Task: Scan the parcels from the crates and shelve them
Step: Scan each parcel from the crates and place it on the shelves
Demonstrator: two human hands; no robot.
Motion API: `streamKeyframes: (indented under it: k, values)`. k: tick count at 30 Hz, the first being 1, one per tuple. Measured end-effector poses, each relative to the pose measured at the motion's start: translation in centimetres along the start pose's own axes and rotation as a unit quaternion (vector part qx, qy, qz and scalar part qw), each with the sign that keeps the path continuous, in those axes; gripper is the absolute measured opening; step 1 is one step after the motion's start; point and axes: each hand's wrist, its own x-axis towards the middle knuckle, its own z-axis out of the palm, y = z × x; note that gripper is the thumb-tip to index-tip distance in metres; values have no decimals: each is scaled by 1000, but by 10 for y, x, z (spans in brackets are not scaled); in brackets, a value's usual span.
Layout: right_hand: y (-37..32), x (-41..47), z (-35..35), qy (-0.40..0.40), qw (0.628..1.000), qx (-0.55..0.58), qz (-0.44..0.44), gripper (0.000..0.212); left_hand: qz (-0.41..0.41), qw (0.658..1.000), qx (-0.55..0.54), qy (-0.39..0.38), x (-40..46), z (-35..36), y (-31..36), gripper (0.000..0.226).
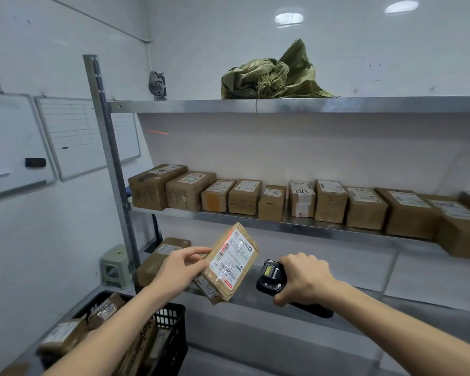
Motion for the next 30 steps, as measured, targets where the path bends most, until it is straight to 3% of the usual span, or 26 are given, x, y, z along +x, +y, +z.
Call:
streamKeyframes:
  k: [18,22,26,30]
  values:
    - [11,25,19,-19,998,53,-8,51,-26,999,-10,15,10,13,-12,30]
    - [7,40,33,-44,986,150,-49,59,-44,997,-45,38,17,16,-24,32]
    - [-11,60,60,-86,943,300,-116,60,-74,991,-91,58,25,17,-46,29]
    - [-40,85,84,-86,914,369,-146,64,-108,981,-141,76,42,11,-80,21]
